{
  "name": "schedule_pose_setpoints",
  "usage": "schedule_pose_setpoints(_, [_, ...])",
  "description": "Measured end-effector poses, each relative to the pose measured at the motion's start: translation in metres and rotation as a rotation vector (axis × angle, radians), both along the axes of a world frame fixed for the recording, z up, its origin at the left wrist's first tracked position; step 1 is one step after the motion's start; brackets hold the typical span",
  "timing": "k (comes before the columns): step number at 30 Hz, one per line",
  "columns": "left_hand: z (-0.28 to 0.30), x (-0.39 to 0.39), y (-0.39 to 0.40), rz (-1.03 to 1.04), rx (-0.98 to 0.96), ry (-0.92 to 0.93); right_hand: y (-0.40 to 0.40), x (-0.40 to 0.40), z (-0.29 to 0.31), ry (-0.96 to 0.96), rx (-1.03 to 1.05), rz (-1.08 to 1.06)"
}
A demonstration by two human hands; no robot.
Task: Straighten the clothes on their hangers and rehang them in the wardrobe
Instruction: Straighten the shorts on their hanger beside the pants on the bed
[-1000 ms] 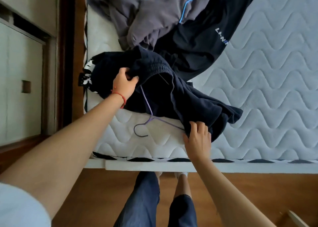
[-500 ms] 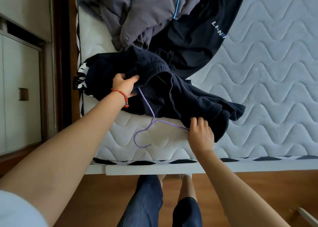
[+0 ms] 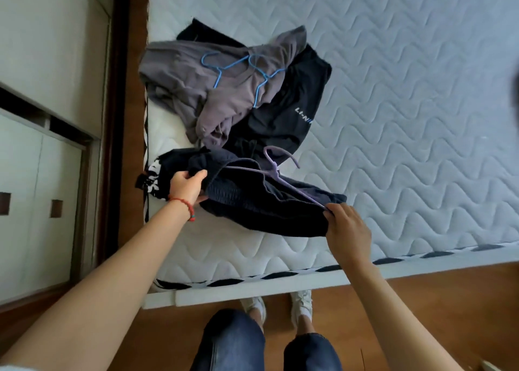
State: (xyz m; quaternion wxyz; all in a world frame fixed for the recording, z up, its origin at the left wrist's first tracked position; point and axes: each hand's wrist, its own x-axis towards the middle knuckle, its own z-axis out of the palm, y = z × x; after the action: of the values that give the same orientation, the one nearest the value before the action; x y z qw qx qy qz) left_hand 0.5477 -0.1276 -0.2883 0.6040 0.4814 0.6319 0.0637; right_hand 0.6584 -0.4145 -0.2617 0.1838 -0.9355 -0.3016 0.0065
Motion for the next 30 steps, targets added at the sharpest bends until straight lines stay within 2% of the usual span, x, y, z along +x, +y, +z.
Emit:
schedule_pose_setpoints(3, [0.026, -0.002, -0.010, -0.089, 0.048, 0.000, -0.015, 0.007, 0.028, 0.059, 0.113, -0.043])
schedule_pose_setpoints(5, [0.045, 0.000, -0.016, -0.179, 0.153, 0.014, -0.026, 0.013, 0.047, 0.038, 0.164, -0.031])
schedule_pose_setpoints(8, [0.081, 0.007, -0.026, -0.388, 0.431, 0.056, -0.040, 0.022, 0.080, -0.054, 0.230, 0.014])
schedule_pose_setpoints(13, [0.144, 0.024, -0.058, -0.732, 1.005, 0.087, -0.080, 0.042, 0.135, -0.147, 0.363, 0.049])
schedule_pose_setpoints(16, [0.188, 0.034, -0.093, -0.838, 1.208, 0.032, -0.125, 0.058, 0.171, -0.186, 0.431, 0.066])
schedule_pose_setpoints(20, [0.247, 0.061, -0.160, -1.001, 1.313, -0.117, -0.202, 0.080, 0.213, -0.142, 0.460, 0.002])
schedule_pose_setpoints(22, [0.268, 0.079, -0.199, -1.050, 1.288, -0.209, -0.239, 0.090, 0.234, -0.162, 0.444, -0.052])
schedule_pose_setpoints(26, [0.305, 0.118, -0.286, -0.998, 1.177, -0.384, -0.316, 0.106, 0.282, -0.227, 0.400, -0.178])
schedule_pose_setpoints(30, [0.350, 0.153, -0.345, -0.988, 1.204, -0.555, -0.386, 0.122, 0.329, -0.271, 0.400, -0.289])
